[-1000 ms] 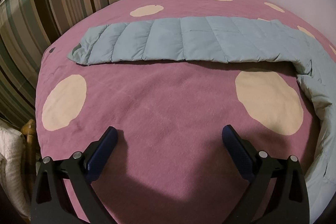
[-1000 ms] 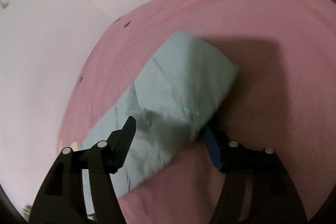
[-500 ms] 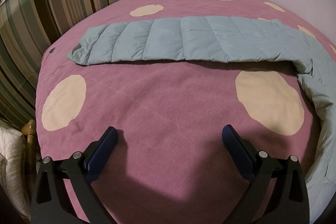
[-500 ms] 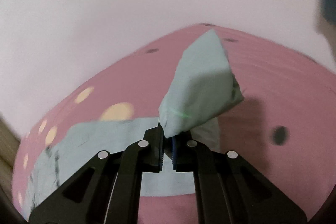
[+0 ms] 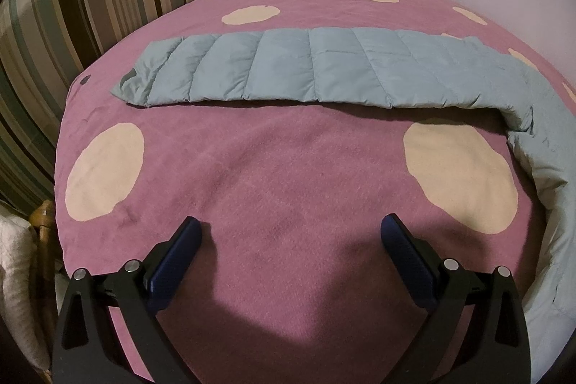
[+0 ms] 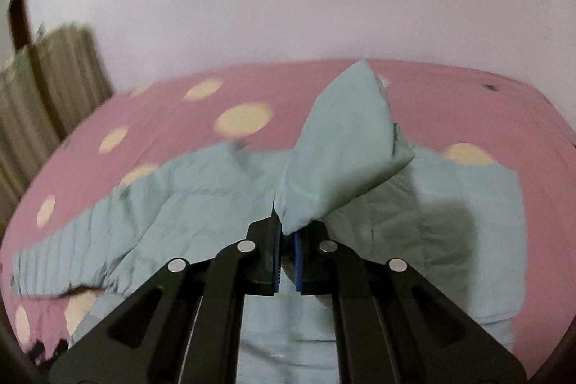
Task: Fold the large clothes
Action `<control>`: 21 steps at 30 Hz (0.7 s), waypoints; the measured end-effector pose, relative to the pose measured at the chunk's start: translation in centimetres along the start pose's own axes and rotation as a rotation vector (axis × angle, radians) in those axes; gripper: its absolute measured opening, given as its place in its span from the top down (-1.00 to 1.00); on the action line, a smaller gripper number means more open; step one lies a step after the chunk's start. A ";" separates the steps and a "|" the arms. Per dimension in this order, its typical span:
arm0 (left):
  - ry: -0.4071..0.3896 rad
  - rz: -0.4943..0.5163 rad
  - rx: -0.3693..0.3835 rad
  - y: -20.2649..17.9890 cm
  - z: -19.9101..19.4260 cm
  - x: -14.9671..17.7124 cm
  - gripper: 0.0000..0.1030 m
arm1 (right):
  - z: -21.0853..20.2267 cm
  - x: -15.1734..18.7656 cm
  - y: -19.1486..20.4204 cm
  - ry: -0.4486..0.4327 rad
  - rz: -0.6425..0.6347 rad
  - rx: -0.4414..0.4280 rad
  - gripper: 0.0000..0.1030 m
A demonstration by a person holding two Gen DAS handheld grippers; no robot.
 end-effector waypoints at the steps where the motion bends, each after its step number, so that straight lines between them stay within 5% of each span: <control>1: 0.000 -0.001 0.001 0.0 0.0 0.0 -0.93 | 0.7 0.4 1.2 0.016 -0.025 -0.004 0.90; 8: 0.001 -0.001 0.002 0.1 0.0 0.0 -0.93 | 6.3 4.8 7.7 0.194 -0.183 -0.008 0.87; 12: 0.001 -0.001 0.002 0.1 0.1 -0.1 -0.93 | 7.9 6.6 9.4 0.248 -0.232 -0.022 0.54; 15: 0.001 0.000 0.001 0.1 0.1 0.0 -0.93 | 7.0 7.4 10.5 0.245 -0.263 -0.065 0.26; 21: 0.001 -0.001 0.003 0.1 0.1 -0.1 -0.93 | 1.3 6.1 7.4 0.196 -0.201 -0.162 0.27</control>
Point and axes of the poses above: each gripper's, at about its wrist camera, not at the fingertips, and z roughly the way its jaws point, y to its left, x to its underside, the point moved 10 cm from there along z, roughly the way its jaws point, and after that the axes turned 11 degrees about y, right-handed, at the moved point
